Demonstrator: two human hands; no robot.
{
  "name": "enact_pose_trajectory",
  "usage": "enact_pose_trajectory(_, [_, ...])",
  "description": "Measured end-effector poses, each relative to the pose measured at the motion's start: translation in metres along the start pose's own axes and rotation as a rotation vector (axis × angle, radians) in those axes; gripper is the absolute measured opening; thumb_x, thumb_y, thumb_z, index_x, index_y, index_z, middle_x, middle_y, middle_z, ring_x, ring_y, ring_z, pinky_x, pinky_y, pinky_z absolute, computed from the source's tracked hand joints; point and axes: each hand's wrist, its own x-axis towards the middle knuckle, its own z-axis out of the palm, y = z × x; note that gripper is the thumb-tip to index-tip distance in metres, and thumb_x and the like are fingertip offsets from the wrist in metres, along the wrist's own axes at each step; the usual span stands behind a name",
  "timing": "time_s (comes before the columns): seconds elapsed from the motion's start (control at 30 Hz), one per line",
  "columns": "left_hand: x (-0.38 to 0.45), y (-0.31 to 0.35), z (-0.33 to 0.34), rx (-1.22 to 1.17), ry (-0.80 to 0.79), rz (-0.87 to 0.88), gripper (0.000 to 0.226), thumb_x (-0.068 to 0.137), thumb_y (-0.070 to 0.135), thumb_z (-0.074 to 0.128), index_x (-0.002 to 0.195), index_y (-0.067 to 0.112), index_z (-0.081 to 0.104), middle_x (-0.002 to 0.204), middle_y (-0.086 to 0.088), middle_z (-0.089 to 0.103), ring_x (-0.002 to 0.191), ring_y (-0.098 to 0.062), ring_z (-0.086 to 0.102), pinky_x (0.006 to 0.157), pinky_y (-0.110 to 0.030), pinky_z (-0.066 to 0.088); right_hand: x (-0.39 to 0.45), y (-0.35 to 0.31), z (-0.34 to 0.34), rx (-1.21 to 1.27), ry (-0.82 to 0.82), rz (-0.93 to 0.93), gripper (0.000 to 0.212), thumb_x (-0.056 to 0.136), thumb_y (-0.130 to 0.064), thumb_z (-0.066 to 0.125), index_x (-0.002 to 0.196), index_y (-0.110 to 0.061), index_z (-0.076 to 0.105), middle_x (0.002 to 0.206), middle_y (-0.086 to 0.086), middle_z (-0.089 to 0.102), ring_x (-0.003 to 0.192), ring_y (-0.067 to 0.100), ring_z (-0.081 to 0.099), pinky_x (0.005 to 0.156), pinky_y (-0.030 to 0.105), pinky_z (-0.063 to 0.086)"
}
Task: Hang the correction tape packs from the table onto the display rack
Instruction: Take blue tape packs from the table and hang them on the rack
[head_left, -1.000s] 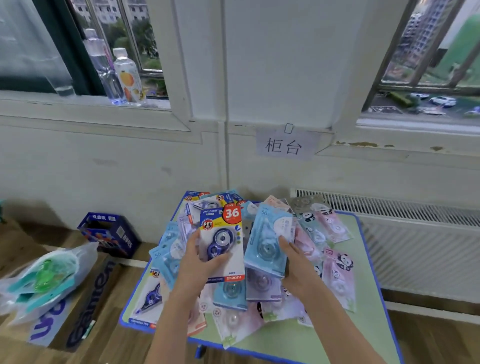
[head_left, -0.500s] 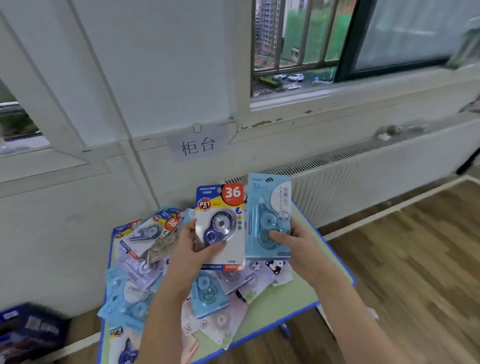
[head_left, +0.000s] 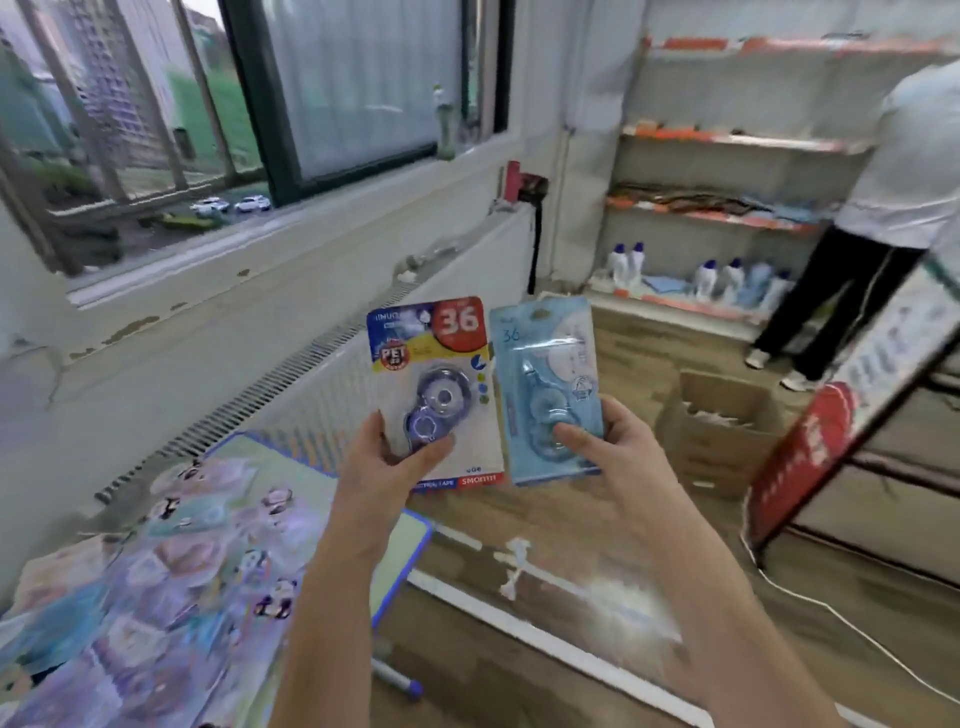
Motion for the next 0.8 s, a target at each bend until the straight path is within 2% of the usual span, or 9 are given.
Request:
enact_pose_trajectory(0.07, [0.002, -0.005, 0.055, -0.015, -0.106, -0.017, 0.038, 0.079, -0.002, 0.07, 0.107, 0.021, 0.06, 0.102, 0.004, 0.072, 0.093, -0.012, 0.069, 0.079, -0.027, 0.056, -0.013, -0.009, -0.052, -0.012, 0.108, -0.028, 0.031, 0.079, -0.005, 0.07, 0.104, -0.021, 0.064, 0.097, 0.0, 0.074, 0.085, 0.017, 0.072, 0.07, 0.029, 0.056])
enact_pose_trajectory(0.17, [-0.008, -0.012, 0.144, -0.021, -0.285, -0.045, 0.032, 0.081, 0.005, 0.069, 0.106, 0.021, 0.061, 0.093, 0.005, 0.074, 0.083, -0.008, 0.071, 0.066, -0.019, 0.055, -0.044, -0.022, -0.136, -0.027, 0.288, -0.078, 0.029, 0.079, -0.006, 0.07, 0.103, -0.022, 0.065, 0.1, 0.002, 0.074, 0.09, 0.021, 0.071, 0.079, 0.036, 0.056])
enact_pose_trajectory(0.23, [-0.024, -0.016, 0.207, -0.015, -0.396, -0.043, 0.03, 0.082, 0.006, 0.069, 0.108, 0.022, 0.061, 0.093, 0.005, 0.075, 0.083, -0.007, 0.071, 0.064, -0.016, 0.054, -0.069, -0.03, -0.193, -0.032, 0.402, -0.104, 0.031, 0.078, -0.008, 0.07, 0.105, -0.021, 0.065, 0.104, 0.004, 0.073, 0.093, 0.025, 0.07, 0.084, 0.04, 0.056])
enact_pose_trajectory(0.33, [-0.049, -0.024, 0.296, -0.006, -0.506, -0.022, 0.029, 0.085, 0.007, 0.068, 0.105, 0.026, 0.062, 0.092, 0.01, 0.075, 0.082, -0.004, 0.07, 0.062, -0.012, 0.051, -0.108, -0.041, -0.277, -0.075, 0.549, -0.125, 0.032, 0.084, -0.008, 0.066, 0.114, -0.019, 0.063, 0.102, 0.0, 0.074, 0.088, 0.034, 0.068, 0.079, 0.048, 0.057])
enact_pose_trajectory(0.47, [-0.084, -0.033, 0.405, -0.026, -0.639, -0.022, 0.027, 0.087, 0.013, 0.068, 0.11, 0.025, 0.062, 0.1, 0.008, 0.074, 0.093, -0.01, 0.07, 0.073, -0.02, 0.053, -0.155, -0.054, -0.374, -0.081, 0.69, -0.163, 0.034, 0.086, -0.013, 0.067, 0.118, -0.018, 0.06, 0.108, -0.002, 0.071, 0.096, 0.016, 0.07, 0.075, 0.03, 0.056])
enact_pose_trajectory(0.53, [-0.1, -0.032, 0.455, -0.05, -0.704, -0.034, 0.028, 0.087, 0.014, 0.067, 0.113, 0.021, 0.062, 0.103, 0.005, 0.073, 0.094, -0.011, 0.069, 0.072, -0.019, 0.053, -0.174, -0.061, -0.416, -0.068, 0.752, -0.187, 0.031, 0.086, -0.013, 0.065, 0.116, -0.019, 0.06, 0.109, -0.001, 0.071, 0.099, 0.018, 0.069, 0.079, 0.031, 0.055])
enact_pose_trajectory(0.63, [-0.12, -0.031, 0.522, -0.083, -0.797, -0.038, 0.026, 0.089, 0.016, 0.065, 0.115, 0.021, 0.061, 0.104, 0.005, 0.073, 0.087, -0.005, 0.069, 0.064, -0.013, 0.051, -0.195, -0.07, -0.472, -0.042, 0.854, -0.24, 0.03, 0.089, -0.015, 0.062, 0.119, -0.019, 0.059, 0.113, -0.001, 0.07, 0.104, 0.019, 0.067, 0.089, 0.036, 0.053])
enact_pose_trajectory(0.7, [-0.129, -0.033, 0.564, -0.088, -0.836, -0.035, 0.024, 0.09, 0.018, 0.064, 0.113, 0.023, 0.061, 0.102, 0.007, 0.074, 0.084, -0.003, 0.069, 0.062, -0.011, 0.05, -0.205, -0.075, -0.506, -0.016, 0.908, -0.272, 0.03, 0.091, -0.017, 0.06, 0.121, -0.018, 0.058, 0.114, -0.002, 0.07, 0.104, 0.017, 0.066, 0.09, 0.035, 0.052])
enact_pose_trajectory(0.8, [-0.137, -0.04, 0.622, -0.105, -0.897, -0.037, 0.026, 0.09, 0.019, 0.063, 0.115, 0.024, 0.06, 0.101, 0.009, 0.074, 0.089, -0.006, 0.07, 0.069, -0.017, 0.052, -0.213, -0.078, -0.554, 0.006, 0.948, -0.278, 0.028, 0.092, -0.021, 0.059, 0.119, -0.021, 0.058, 0.115, -0.002, 0.069, 0.106, 0.016, 0.066, 0.092, 0.036, 0.05])
